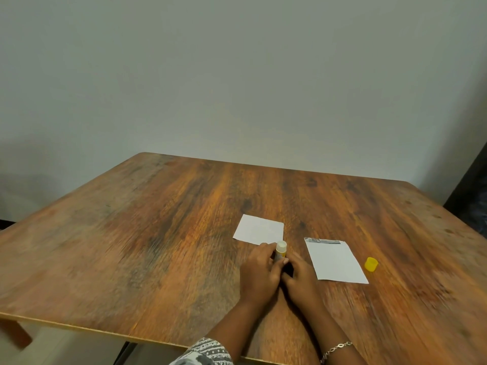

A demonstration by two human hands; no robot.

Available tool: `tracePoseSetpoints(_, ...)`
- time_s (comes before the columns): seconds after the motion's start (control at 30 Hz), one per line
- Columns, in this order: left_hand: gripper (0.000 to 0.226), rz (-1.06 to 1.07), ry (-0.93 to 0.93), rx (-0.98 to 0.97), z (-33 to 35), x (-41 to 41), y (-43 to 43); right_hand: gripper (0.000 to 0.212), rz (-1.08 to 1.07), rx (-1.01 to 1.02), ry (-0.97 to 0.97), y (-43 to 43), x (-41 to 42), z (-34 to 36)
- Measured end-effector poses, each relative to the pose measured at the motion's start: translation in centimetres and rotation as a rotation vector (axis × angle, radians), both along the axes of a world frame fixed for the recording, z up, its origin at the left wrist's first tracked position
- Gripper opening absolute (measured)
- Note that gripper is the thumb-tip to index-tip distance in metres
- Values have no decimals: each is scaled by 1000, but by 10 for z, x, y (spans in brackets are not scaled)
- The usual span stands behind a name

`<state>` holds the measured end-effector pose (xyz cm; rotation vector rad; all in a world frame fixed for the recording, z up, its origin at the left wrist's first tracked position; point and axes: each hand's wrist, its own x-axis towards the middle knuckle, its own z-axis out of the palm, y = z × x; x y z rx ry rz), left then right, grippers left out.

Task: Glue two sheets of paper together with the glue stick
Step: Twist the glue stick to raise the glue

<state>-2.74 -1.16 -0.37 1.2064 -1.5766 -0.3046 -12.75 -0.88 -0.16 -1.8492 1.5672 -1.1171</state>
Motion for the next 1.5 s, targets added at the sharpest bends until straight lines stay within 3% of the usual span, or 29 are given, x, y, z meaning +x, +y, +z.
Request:
tracePoseSetpoints(0.2, 23, 29, -17, -11, 0, 1, -1, 23, -27, -33, 84, -3, 4, -4)
tracePoseSetpoints(0.47, 22, 29, -43, -19, -1, 1, -1, 29, 37, -15, 16, -1, 0, 0)
tracePoseSetpoints(0.63, 23, 28, -55, -11, 1, 0, 2, 19, -15, -37, 65, -3, 3, -5)
tracePoseSetpoints(0.9, 30, 30, -89, -25, 1, 0, 2, 28, 38, 5, -47, 0, -1, 2)
tracePoseSetpoints(1.1, 35, 6, -133, -50, 0, -1, 2, 18, -6, 2, -67, -3, -1, -2)
tracePoseSetpoints(1.5, 23, 27, -114, -29, 2, 0, 3, 26, 4, -7, -29, -2, -2, 0)
